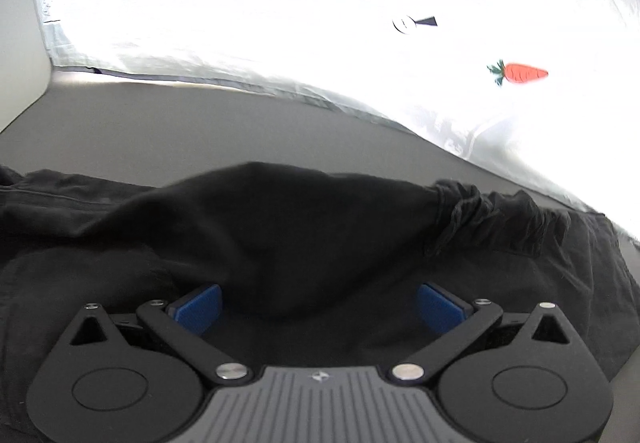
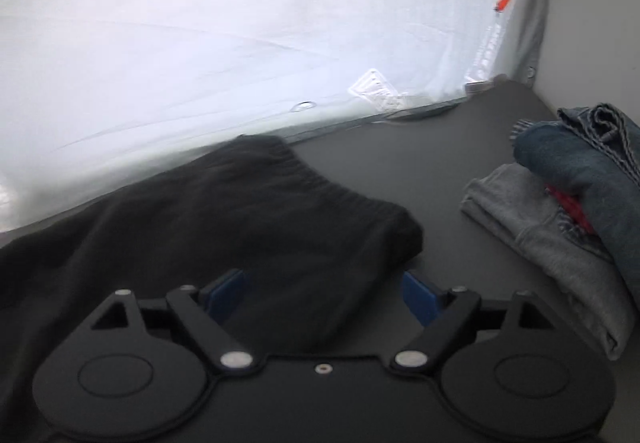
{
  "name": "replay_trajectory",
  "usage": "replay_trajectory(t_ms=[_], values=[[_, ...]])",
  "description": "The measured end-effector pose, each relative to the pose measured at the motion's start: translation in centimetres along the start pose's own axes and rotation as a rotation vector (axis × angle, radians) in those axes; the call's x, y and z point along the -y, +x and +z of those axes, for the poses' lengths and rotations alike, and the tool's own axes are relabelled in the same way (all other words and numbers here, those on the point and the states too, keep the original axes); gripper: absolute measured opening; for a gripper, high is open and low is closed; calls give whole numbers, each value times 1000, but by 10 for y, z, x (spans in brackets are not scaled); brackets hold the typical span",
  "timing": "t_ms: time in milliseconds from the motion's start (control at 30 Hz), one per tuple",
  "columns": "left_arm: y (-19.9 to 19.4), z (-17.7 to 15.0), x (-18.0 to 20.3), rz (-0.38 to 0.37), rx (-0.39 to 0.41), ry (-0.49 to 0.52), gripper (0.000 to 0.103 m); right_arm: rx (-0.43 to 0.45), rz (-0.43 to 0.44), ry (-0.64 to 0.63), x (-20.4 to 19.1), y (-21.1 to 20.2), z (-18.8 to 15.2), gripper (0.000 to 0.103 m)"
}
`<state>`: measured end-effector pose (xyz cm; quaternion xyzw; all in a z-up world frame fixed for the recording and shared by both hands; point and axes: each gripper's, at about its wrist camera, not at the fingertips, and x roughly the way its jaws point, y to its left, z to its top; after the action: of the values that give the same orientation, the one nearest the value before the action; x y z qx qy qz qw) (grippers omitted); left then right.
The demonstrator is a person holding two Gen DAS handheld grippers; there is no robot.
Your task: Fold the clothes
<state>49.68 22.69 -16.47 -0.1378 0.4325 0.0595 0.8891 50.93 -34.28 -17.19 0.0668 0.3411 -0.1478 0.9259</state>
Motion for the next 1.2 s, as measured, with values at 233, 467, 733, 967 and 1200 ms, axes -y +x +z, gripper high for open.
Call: replay_trajectory(t_ms=[233, 467, 733, 967, 1200], values=[[-34, -28, -88, 114, 21, -144, 103, -148, 287, -181, -113, -68, -94, 99], [-39, -57, -140, 229, 24, -115, 103, -151, 553, -517, -227, -133, -159, 77], [-26, -35, -190, 229, 41, -100, 103, -150, 783, -634, -309, -166, -181, 45], [-14, -30, -218, 85, 15, -111, 103, -169, 763, -678, -369, -148, -175, 56], [-24, -43, -212, 49, 50, -109, 103, -236, 876, -839, -399, -139, -185, 52]])
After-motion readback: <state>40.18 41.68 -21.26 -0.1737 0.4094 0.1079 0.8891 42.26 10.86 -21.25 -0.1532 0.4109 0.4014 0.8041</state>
